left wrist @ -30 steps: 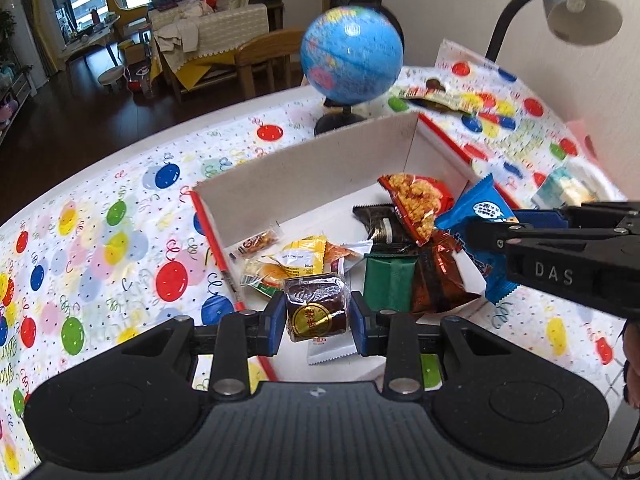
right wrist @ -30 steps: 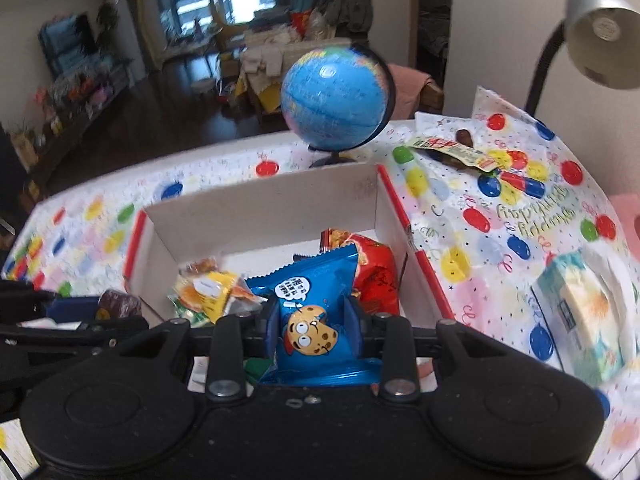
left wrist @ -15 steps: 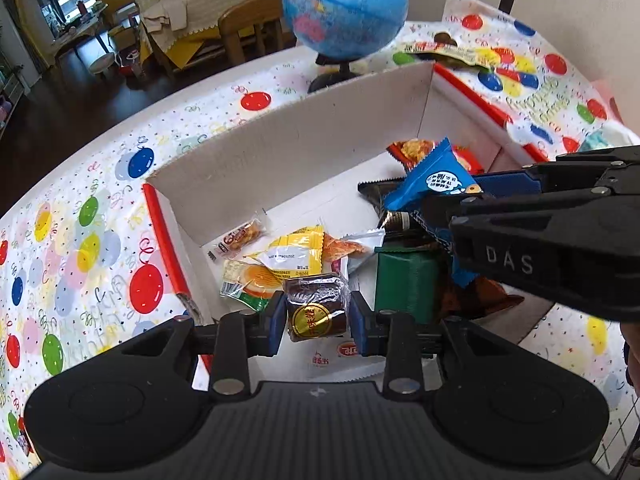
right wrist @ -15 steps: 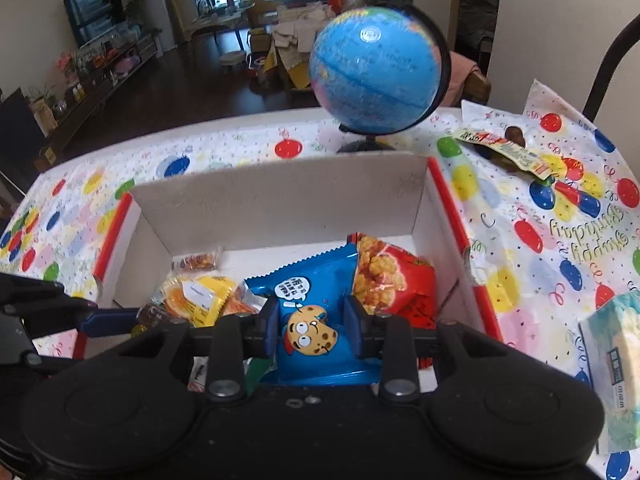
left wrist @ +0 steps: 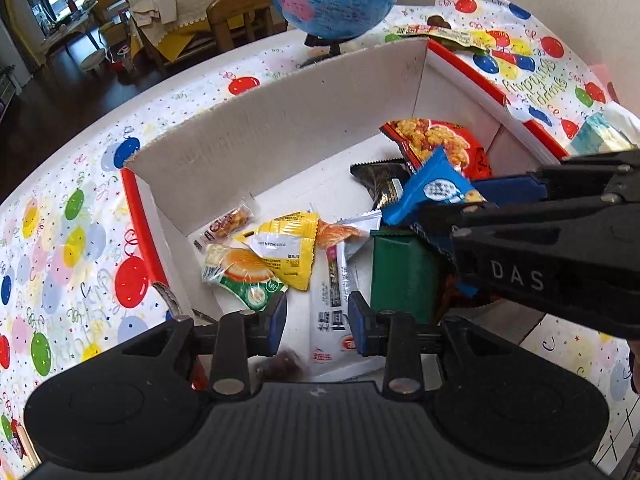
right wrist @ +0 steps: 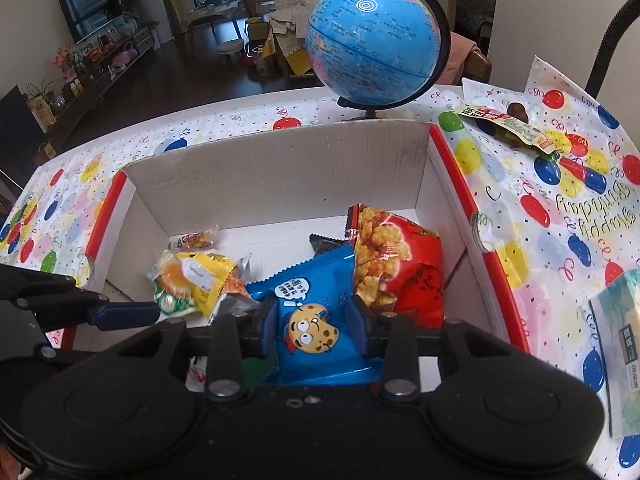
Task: Organize snacks
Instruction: 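Carry the cookie bag and chocolate with both grippers over the red box, then open both grippers to drop the cookie bag and chocolate into the box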
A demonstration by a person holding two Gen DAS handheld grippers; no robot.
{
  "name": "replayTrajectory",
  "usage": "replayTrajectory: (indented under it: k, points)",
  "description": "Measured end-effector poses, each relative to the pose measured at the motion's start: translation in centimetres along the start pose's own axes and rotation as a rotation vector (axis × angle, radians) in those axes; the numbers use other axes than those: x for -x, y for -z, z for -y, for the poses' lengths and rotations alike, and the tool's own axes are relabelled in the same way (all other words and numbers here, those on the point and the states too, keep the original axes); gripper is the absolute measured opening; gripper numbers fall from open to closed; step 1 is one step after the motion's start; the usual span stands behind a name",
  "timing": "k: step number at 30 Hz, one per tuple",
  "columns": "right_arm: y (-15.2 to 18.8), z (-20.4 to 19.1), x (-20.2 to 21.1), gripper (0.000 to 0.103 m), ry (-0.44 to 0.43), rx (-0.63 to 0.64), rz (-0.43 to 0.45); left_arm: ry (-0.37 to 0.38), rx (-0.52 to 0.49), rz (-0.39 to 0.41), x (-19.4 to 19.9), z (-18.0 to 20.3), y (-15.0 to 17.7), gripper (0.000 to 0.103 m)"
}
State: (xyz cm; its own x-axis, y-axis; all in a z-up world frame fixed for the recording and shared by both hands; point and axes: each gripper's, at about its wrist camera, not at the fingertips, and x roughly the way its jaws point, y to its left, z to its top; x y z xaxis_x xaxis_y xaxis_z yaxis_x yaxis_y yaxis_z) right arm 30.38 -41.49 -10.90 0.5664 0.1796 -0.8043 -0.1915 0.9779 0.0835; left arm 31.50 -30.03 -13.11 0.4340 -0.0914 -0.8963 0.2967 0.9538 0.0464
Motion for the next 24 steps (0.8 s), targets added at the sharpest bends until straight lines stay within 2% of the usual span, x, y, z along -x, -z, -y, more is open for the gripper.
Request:
replayTrajectory:
  k: [3,4,6,10,12,15,18,22,24]
  points:
    - [0.2,0.1,0.6,0.038,-0.010,-0.014,0.009,0.005,0.015,0.015,0.7,-0.3,0.1,0.035]
    - [0.2,0.2,0.9,0.039,-0.013,-0.017,0.015,0.009,0.022,0.019,1.0,-0.5,0.1,0.042]
    - [0.3,0.2,1.5,0.041,-0.017,-0.019,0.026,0.011,0.031,0.037,1.6,-0.7,0.4,0.050]
    - [0.5,0.0,2.9,0.044,-0.022,-0.024,0.049,0.022,0.043,0.065,3.1,-1.0,0.8,0.051]
    - [0.6,-0.1,3.7,0.051,-0.028,-0.028,0.061,0.025,0.049,0.079,3.9,-1.2,1.1,0.052]
    - [0.9,-0.4,4.9,0.054,-0.037,-0.027,0.080,0.029,0.059,0.102,5.1,-1.6,1.6,0.060]
    - [1.1,-0.9,6.2,0.065,-0.040,-0.024,0.104,0.039,0.066,0.125,6.4,-2.1,2.1,0.061]
    - [1.3,-1.7,7.8,0.068,-0.043,-0.019,0.138,0.051,0.077,0.158,8.2,-2.7,2.9,0.065]
    - [1.5,-2.1,8.7,0.073,-0.048,-0.020,0.158,0.053,0.085,0.177,9.0,-3.2,3.3,0.067]
